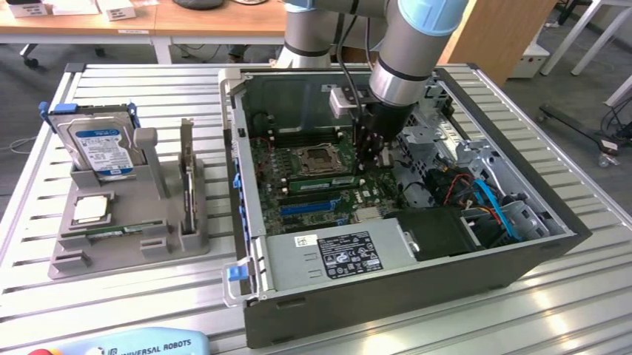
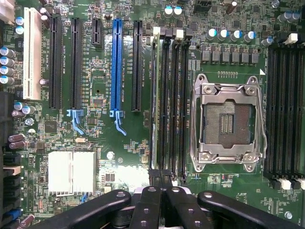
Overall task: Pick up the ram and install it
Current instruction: 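Press down the ram until it locks into place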
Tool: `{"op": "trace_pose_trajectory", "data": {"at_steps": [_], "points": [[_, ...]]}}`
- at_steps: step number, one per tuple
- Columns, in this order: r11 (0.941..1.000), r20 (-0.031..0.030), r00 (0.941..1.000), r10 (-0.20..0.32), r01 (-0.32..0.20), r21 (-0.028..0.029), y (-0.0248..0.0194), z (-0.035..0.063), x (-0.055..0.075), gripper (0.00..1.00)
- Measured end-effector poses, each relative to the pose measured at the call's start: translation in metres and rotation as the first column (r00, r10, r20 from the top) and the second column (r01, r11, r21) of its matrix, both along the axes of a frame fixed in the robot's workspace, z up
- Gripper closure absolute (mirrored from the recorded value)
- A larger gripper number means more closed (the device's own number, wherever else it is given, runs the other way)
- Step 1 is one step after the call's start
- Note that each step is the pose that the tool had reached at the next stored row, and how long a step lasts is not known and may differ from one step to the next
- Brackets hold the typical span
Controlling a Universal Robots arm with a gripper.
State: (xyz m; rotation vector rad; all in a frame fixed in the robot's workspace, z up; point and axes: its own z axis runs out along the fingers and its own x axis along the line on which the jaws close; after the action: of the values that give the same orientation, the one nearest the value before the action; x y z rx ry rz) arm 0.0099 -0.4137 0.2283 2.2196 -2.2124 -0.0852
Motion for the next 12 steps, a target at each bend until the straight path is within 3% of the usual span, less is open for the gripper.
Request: {"op": "trace_pose_trajectory", "data": {"at_steps": [12], "points": [[1.0000,0.0000,1.0000,0.000,0.000,0.0000,0.0000,-0.0021,0.0000,0.90]]}}
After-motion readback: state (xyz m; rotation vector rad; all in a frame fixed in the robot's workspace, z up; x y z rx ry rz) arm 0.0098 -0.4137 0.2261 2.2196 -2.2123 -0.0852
